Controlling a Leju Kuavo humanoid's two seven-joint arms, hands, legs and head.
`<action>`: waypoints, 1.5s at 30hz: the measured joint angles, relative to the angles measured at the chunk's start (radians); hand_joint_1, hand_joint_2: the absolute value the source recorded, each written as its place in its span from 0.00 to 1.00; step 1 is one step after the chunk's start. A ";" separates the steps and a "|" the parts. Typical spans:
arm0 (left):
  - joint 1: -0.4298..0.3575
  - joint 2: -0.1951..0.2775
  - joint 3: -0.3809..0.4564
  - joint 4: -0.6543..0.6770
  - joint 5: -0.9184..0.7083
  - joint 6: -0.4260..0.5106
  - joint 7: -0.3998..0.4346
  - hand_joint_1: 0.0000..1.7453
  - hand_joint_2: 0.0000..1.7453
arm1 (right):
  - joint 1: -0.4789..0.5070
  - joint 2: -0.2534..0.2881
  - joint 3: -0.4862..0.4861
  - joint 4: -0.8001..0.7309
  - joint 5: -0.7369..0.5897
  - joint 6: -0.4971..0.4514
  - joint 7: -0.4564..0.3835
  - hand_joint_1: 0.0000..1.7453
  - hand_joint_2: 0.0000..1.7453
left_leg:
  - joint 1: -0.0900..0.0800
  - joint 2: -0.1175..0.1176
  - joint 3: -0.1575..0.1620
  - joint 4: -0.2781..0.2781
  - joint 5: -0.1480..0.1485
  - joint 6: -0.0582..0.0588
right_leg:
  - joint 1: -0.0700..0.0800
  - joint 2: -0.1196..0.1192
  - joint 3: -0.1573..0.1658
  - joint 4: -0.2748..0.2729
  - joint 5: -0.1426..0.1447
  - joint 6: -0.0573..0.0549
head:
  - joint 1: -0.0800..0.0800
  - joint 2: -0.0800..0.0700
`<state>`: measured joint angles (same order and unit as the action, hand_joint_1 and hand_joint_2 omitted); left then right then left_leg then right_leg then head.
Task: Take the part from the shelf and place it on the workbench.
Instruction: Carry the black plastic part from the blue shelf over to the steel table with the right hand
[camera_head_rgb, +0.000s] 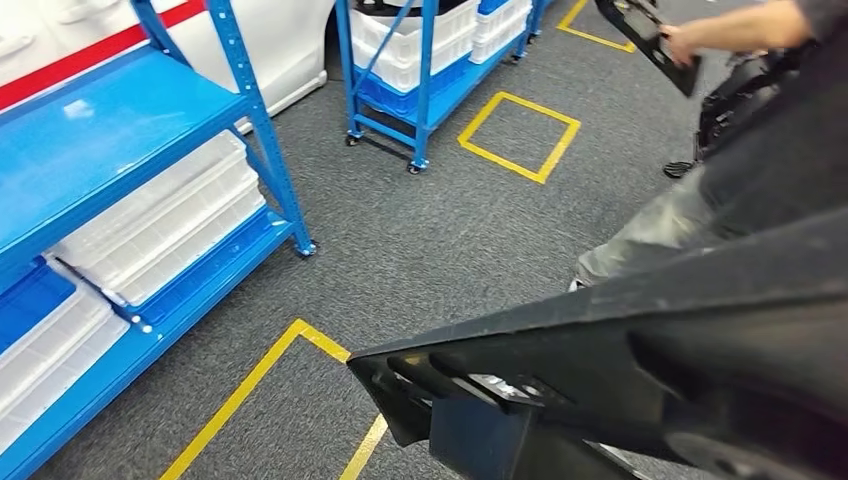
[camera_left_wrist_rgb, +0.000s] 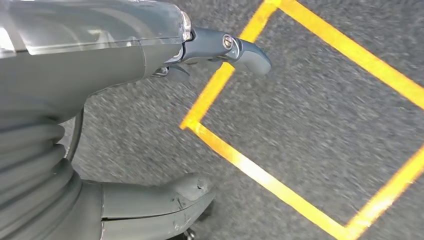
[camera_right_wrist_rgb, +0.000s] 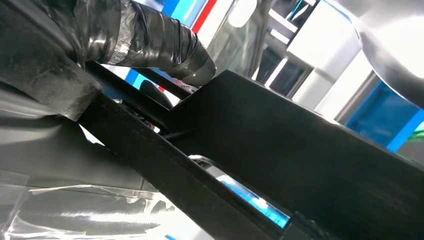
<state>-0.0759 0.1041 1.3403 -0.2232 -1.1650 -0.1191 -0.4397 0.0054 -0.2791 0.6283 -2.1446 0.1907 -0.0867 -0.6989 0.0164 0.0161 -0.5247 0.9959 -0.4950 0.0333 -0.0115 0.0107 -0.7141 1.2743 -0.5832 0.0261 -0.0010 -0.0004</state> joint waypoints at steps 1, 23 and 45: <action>0.001 0.001 0.003 0.000 0.003 0.003 0.007 0.00 1.00 | 0.006 -0.001 0.000 0.000 0.001 -0.002 0.000 1.00 1.00 | -0.002 0.013 0.000 0.000 -0.001 0.001 | 0.000 -0.002 -0.010 0.019 0.002 -0.001 | 0.000 0.000; 0.000 -0.114 0.043 0.008 -0.022 0.035 0.496 0.00 1.00 | -0.014 -0.016 -0.092 0.037 -0.037 0.180 0.025 1.00 1.00 | 0.009 -0.079 -0.014 0.017 0.002 -0.035 | 0.004 0.085 0.134 -0.265 0.128 -0.025 | -0.001 0.000; -0.002 -0.151 0.049 0.009 -0.021 -0.014 0.539 0.00 1.00 | -0.072 0.017 -0.146 0.057 -0.078 0.252 0.031 1.00 1.00 | -0.007 0.003 -0.080 0.199 -0.118 -0.026 | 0.028 -0.011 0.156 -0.309 0.145 -0.066 | -0.001 0.000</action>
<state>-0.0778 -0.0465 1.3889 -0.2139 -1.1862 -0.1330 0.0989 -0.0668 -0.2619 0.4824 -2.0879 0.1124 0.1649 -0.6680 0.0098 0.0187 -0.6043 1.1949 -0.6129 0.0075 0.0163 -0.0006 -0.5581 0.9649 -0.4380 -0.0401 -0.0021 -0.0004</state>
